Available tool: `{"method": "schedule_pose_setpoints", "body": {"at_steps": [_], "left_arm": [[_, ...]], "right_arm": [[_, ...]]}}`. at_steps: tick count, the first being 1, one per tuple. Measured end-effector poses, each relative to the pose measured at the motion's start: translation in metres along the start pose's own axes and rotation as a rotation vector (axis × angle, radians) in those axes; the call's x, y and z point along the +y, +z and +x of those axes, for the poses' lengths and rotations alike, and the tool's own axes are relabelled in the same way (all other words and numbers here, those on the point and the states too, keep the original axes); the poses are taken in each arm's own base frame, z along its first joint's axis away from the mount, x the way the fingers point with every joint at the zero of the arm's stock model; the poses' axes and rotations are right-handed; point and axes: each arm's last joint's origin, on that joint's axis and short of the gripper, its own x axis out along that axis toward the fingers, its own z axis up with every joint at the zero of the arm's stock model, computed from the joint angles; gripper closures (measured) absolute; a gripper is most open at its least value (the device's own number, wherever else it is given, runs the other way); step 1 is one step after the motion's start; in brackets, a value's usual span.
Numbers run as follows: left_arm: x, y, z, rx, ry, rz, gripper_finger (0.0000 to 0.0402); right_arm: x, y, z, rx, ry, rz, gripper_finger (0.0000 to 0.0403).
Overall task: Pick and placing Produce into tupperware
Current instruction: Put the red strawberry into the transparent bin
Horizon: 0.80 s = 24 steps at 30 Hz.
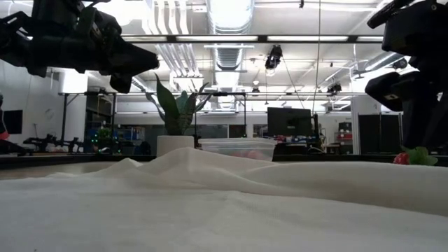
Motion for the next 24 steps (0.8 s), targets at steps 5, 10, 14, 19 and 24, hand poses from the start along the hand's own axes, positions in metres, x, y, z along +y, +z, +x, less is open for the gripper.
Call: {"method": "schedule_pose_setpoints", "body": {"at_steps": [5,10,14,19,24], "left_arm": [[0.0000,0.0000,0.0000,0.000,0.000,0.001,0.0313],[0.0000,0.0000,0.0000,0.000,0.000,0.001,0.0313],[0.0000,0.0000,0.0000,0.000,0.000,0.002,0.0313],[0.0000,0.0000,0.0000,0.000,0.000,0.002,0.0313],[0.0000,0.0000,0.0000,0.000,0.000,0.002,0.0313]], "right_arm": [[-0.0004,-0.0023,0.0017,-0.006,0.006,0.002,0.0314],[-0.0010,-0.0050,0.0035,-0.011,0.009,0.004,0.0320],[-0.0013,-0.0068,0.0053,-0.026,0.015,0.008,0.0321],[-0.0013,-0.0072,0.0056,-0.029,0.016,0.009,0.0324],[-0.0013,-0.0072,0.0056,-0.028,0.016,0.008,0.0336]]}}
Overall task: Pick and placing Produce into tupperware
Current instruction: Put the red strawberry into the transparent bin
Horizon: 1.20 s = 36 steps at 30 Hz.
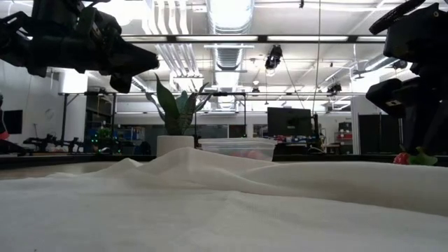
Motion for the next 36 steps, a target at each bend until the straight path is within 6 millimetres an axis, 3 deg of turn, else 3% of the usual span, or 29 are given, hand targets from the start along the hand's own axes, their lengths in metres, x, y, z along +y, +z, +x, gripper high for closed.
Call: {"method": "schedule_pose_setpoints", "body": {"at_steps": [10,19,29,36], "left_arm": [[0.000,0.000,0.000,0.000,0.000,0.000,0.0313],[0.000,0.000,0.000,0.000,0.000,0.000,0.0313],[0.000,0.000,0.000,0.000,0.000,0.000,0.0313],[0.000,0.000,0.000,0.000,0.000,0.000,0.0313]], "right_arm": [[0.000,0.000,0.000,0.004,0.006,0.000,0.0388],[-0.001,0.003,0.000,-0.009,-0.009,0.005,0.0394],[-0.015,0.034,-0.010,-0.075,-0.038,0.045,0.0394],[-0.038,0.066,-0.021,-0.102,-0.100,0.043,0.0395]]}}
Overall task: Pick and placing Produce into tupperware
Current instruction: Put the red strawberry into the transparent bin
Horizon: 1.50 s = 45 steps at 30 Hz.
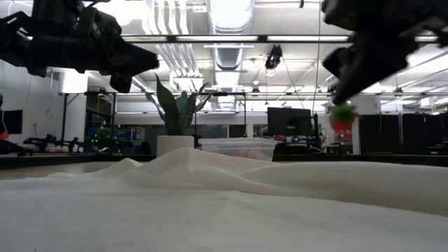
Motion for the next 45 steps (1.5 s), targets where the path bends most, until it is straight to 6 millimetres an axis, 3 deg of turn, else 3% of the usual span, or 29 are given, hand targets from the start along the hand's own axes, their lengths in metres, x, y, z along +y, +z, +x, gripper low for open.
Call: {"method": "schedule_pose_setpoints", "body": {"at_steps": [10,22,30,36,45], "left_arm": [[0.000,0.000,0.000,0.000,0.000,0.000,0.0313],[0.000,0.000,0.000,0.001,0.000,0.009,0.0313],[0.000,0.000,0.000,0.001,0.000,0.008,0.0313],[0.000,0.000,0.000,0.001,-0.001,0.006,0.0313],[0.000,0.000,0.000,0.001,-0.001,0.003,0.0313]], "right_arm": [[-0.048,0.039,-0.007,-0.053,-0.079,-0.021,0.0395],[-0.103,0.064,-0.017,-0.114,-0.120,-0.008,0.0395],[-0.132,0.080,-0.027,-0.239,-0.029,0.089,0.0395],[-0.154,0.085,-0.031,-0.359,0.110,0.287,0.0395],[-0.160,0.094,-0.037,-0.491,0.280,0.381,0.0395]]}}
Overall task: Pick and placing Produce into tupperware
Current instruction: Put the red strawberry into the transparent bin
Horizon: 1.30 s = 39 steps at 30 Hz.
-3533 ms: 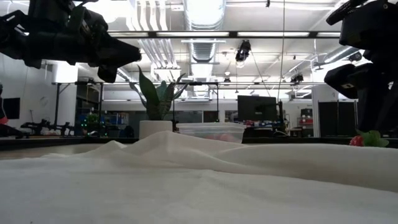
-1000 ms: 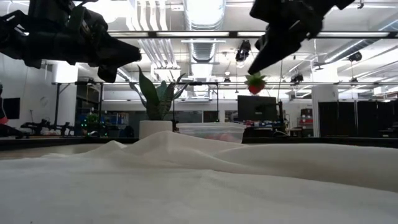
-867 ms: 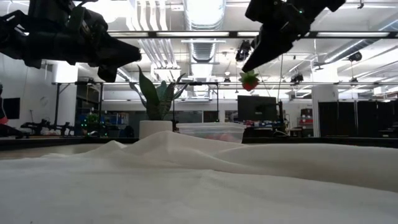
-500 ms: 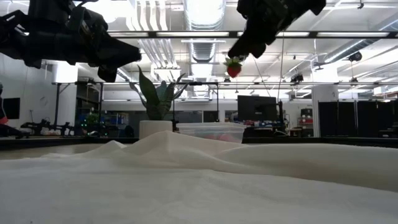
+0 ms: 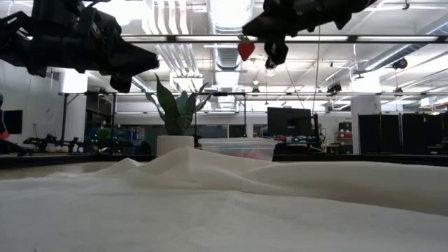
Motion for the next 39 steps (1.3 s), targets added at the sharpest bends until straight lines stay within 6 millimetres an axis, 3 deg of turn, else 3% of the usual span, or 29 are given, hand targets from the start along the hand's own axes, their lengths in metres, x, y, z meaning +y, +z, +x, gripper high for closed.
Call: {"method": "schedule_pose_setpoints", "body": {"at_steps": [10,15,30,39], "left_arm": [[0.000,0.000,0.000,0.001,-0.001,0.000,0.0313],[0.000,0.000,0.000,0.002,-0.001,0.000,0.0313],[0.000,-0.001,0.000,0.009,0.002,0.001,0.0313],[0.000,-0.002,0.000,0.018,0.003,0.000,0.0313]], "right_arm": [[-0.002,-0.001,0.000,0.002,-0.007,-0.040,0.0395],[-0.015,-0.011,0.004,0.025,-0.069,-0.050,0.0395],[-0.071,-0.058,0.073,0.238,-0.142,-0.020,0.0395],[-0.083,-0.066,0.083,0.304,-0.168,-0.026,0.0395]]}}
